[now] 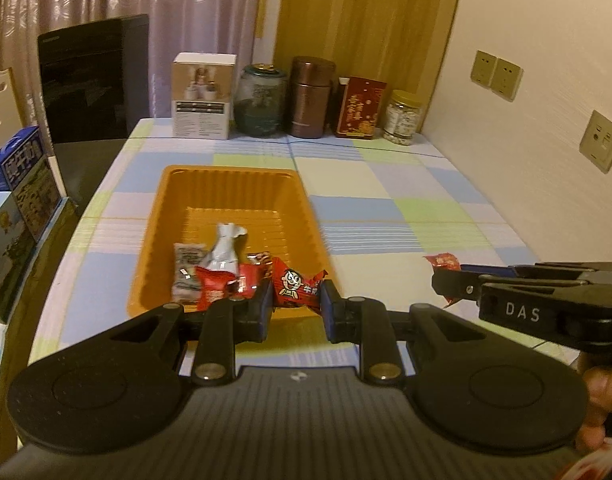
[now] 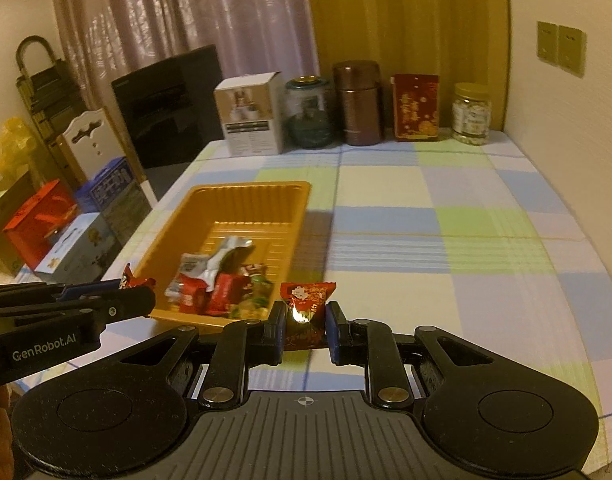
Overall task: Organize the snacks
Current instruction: 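Carry both red candies over the orange tray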
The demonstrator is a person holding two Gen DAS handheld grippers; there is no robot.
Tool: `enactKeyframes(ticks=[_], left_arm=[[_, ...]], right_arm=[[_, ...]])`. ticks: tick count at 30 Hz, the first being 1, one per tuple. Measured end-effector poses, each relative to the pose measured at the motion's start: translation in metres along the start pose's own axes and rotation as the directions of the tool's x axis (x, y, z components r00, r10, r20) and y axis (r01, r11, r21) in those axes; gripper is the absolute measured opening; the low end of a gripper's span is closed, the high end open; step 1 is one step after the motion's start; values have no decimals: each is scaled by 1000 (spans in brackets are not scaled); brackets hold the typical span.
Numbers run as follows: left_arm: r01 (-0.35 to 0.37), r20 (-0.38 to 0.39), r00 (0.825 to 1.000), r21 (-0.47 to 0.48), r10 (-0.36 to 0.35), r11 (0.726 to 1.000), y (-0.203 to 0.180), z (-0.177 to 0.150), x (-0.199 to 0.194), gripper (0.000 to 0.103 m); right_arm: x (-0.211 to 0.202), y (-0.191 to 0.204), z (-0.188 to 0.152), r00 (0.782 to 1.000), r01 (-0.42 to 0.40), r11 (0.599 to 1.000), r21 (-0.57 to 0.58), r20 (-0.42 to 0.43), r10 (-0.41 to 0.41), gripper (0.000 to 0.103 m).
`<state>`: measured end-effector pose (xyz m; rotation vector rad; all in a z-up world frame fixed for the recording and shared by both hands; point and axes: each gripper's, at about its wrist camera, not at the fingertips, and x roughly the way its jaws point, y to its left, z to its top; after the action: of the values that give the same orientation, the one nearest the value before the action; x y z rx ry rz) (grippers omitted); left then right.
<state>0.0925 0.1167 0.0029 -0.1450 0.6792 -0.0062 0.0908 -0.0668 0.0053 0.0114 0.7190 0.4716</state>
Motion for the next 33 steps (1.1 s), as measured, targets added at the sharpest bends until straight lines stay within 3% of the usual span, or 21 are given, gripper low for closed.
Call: enactKeyframes(ticks=[15, 33], left_arm=[[-44, 0, 999, -46, 44, 998, 39, -2, -11, 22], [-46, -21, 999, -51, 45, 998, 58, 11, 10, 22]], right_arm=[[21, 36, 3, 999, -39, 998, -55, -27, 38, 21], [49, 45, 16, 998, -57, 997, -49, -36, 55, 21]])
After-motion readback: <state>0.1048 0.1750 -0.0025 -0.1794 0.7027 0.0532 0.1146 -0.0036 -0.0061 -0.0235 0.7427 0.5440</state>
